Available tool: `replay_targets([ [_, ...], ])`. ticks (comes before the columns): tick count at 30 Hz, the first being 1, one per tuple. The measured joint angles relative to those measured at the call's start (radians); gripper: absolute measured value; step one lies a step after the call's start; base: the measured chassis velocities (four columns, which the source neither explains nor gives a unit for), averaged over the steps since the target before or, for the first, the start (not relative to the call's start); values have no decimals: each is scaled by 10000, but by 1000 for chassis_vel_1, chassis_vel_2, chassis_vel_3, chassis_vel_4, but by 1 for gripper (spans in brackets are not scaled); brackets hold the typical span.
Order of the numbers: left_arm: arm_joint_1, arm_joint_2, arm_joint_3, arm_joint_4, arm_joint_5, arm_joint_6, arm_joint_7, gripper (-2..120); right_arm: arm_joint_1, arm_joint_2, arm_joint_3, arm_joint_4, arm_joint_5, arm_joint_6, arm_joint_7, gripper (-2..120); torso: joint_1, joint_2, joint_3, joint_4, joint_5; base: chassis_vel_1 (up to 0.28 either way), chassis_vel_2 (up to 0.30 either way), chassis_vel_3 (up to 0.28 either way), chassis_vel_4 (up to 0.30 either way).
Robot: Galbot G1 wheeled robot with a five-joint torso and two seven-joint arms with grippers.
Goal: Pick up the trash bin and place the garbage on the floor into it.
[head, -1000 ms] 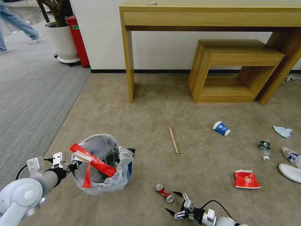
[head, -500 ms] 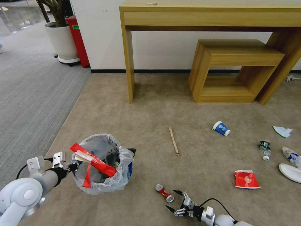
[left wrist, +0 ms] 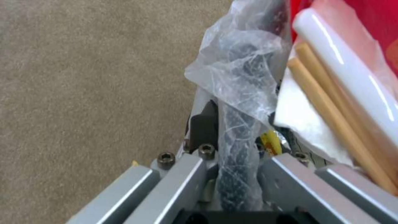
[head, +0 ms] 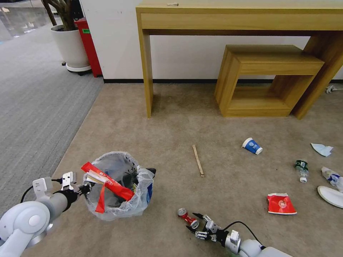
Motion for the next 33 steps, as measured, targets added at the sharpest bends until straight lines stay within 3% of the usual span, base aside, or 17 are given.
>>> replay_targets([
  [6, -16, -21, 8, -8, 0, -13, 10, 0, 31, 12, -32, 38, -1, 1, 9, 37, 0, 0, 0, 0, 0, 0, 0, 0, 0],
  [22, -95, -43, 151, 127, 82, -21, 13, 0, -116, -434, 206, 645, 92, 2, 83, 35, 0, 0, 0, 0, 0, 0, 0, 0, 0],
  [33, -99, 95, 368, 249, 199, 0, -12, 0, -319, -1346, 614, 2228, 393, 2, 466, 35, 0, 0, 0, 0, 1, 0, 0, 0, 0],
])
